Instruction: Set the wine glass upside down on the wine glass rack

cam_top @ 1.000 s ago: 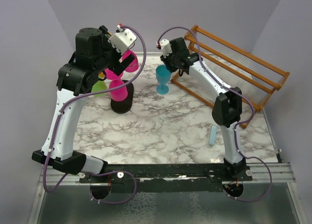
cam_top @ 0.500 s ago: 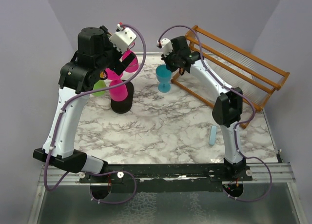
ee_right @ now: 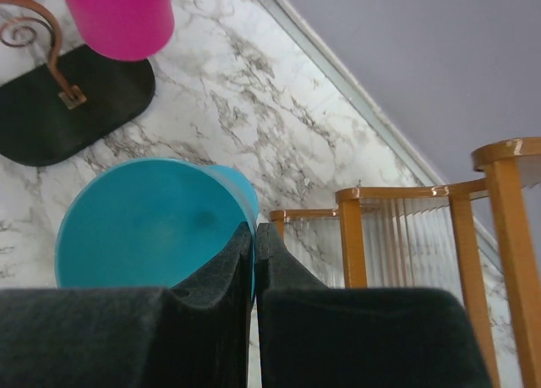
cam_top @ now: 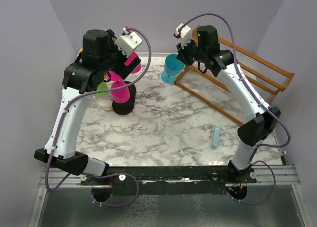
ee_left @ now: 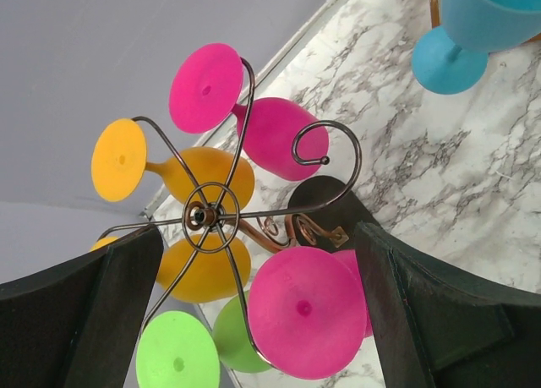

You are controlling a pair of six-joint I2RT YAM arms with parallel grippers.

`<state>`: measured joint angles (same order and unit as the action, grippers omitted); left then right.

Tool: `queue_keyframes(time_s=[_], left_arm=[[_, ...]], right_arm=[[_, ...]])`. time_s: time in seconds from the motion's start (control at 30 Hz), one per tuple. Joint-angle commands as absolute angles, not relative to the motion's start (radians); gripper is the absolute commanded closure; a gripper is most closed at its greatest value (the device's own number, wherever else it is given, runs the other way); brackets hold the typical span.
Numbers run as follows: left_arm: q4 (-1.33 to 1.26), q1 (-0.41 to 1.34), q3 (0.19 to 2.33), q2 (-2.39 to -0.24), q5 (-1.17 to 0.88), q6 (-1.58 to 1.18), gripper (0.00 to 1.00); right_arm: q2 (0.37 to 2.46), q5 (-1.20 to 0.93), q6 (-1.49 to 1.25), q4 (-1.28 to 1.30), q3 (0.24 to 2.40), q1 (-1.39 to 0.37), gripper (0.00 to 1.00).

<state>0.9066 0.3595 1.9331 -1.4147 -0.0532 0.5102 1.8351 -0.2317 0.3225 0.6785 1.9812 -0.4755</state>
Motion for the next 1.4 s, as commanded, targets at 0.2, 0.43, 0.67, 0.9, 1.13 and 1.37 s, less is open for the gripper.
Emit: queue_keyframes(time_s=[0.2,0.43,0.67,0.9,1.13,1.37], left_arm=[[0.743,0.348,1.905,-1.385,-0.155,0.315,0.01],[0.584,0.348,1.868,-1.384,-0.320,0.088,0.01],[0.417,0.348,1.816,-1.426,-0.537,-0.223,0.01],[0.201,0.348,1.709,-1.476,-0.755,-0.541,0.03],[0.019,0.351,1.606,-1.512,-0.867,-0.755,0.17],[-0.046,0.366,1.554,-1.521,-0.905,-0.802,0.28]], right_arm=[[1.542,-0.309,0.336,0.586,1.870,-0.466,0.98],[1.357,-0.278,0.332,0.494,1.798,-0.466,0.98],[1.255,-0.283,0.315,0.505,1.788,-0.466,0.98],[1.169,-0.338,0.281,0.499,1.728,-0.461,0.98],[1.155,-0.413,0.236,0.490,1.710,-0.442,0.98],[1.173,-0.454,0.215,0.482,1.708,-0.439,0.98]])
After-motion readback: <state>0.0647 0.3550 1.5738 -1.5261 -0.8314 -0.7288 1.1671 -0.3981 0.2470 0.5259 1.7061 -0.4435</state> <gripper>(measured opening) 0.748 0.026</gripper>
